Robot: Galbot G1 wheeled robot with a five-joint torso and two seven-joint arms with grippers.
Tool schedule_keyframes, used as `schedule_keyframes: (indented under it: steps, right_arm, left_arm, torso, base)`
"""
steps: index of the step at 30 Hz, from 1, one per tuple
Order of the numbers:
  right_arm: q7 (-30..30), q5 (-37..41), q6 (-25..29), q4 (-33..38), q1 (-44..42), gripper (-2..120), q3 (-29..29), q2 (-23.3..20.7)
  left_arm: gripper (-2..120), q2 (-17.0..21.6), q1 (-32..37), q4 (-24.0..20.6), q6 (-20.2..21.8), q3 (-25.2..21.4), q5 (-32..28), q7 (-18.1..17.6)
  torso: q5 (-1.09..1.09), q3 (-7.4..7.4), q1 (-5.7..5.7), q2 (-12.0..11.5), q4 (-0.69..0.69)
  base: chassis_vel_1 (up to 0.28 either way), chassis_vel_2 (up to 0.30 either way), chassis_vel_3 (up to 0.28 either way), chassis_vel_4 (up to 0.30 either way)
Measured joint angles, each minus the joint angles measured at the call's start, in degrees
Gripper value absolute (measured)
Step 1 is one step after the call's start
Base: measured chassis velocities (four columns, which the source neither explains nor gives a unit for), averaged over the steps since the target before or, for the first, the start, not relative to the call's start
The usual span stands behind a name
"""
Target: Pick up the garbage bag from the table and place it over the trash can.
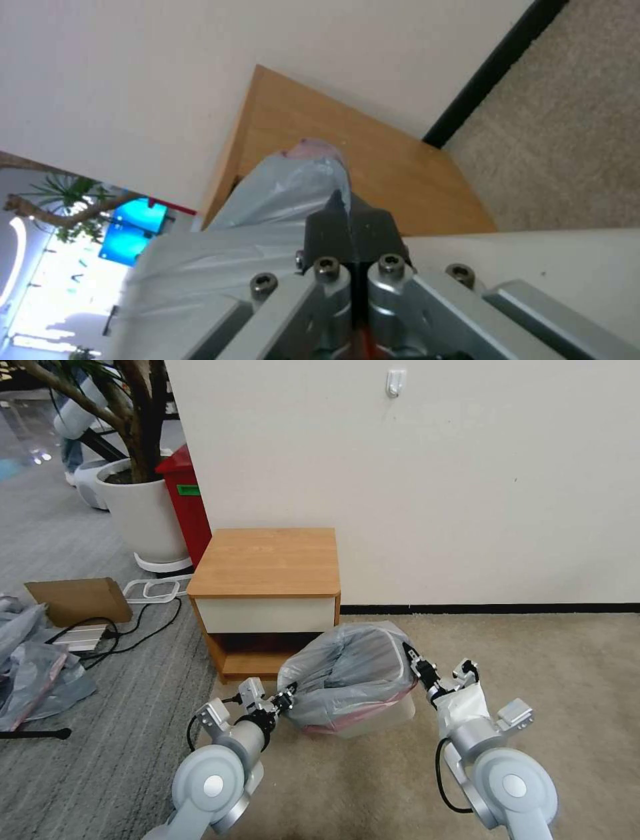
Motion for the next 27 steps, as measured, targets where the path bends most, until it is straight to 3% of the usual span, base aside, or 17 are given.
schedule_keyframes:
  steps: [11, 23, 27]
  right_arm:
    - [-3.86, -5.39, 0.07, -7.54, 1.19, 0, 0.38, -1.61]
    - [-5.13, -7.38, -1.09, -2.17, -2.55, 0, -0.03, -1.12]
    - [-5.03, -8.27, -1.52, -3.31, -1.69, 0, -0.25, -0.69]
  left_arm:
    - [6, 0.24, 0.15, -0.87, -0.01, -0.26, -0.49, 0.9]
    - [5, -0.35, -0.91, 0.67, -2.0, -0.86, -1.62, 1.0]
    - [5, -0.37, -0.71, 0.46, -1.94, -0.88, -1.92, 1.07]
  torso:
    - [0.0, 0.0, 0.0, 0.0, 0.01]
    - [-0.01, 0.0, 0.0, 0.0, 0.0]
    - [-0.01, 0.0, 0.0, 0.0, 0.0]
  base:
    - [0.0, 0.0, 0.0, 0.0]
    - [0.0, 0.0, 0.0, 0.0]
    - [0.0, 0.0, 0.0, 0.0]
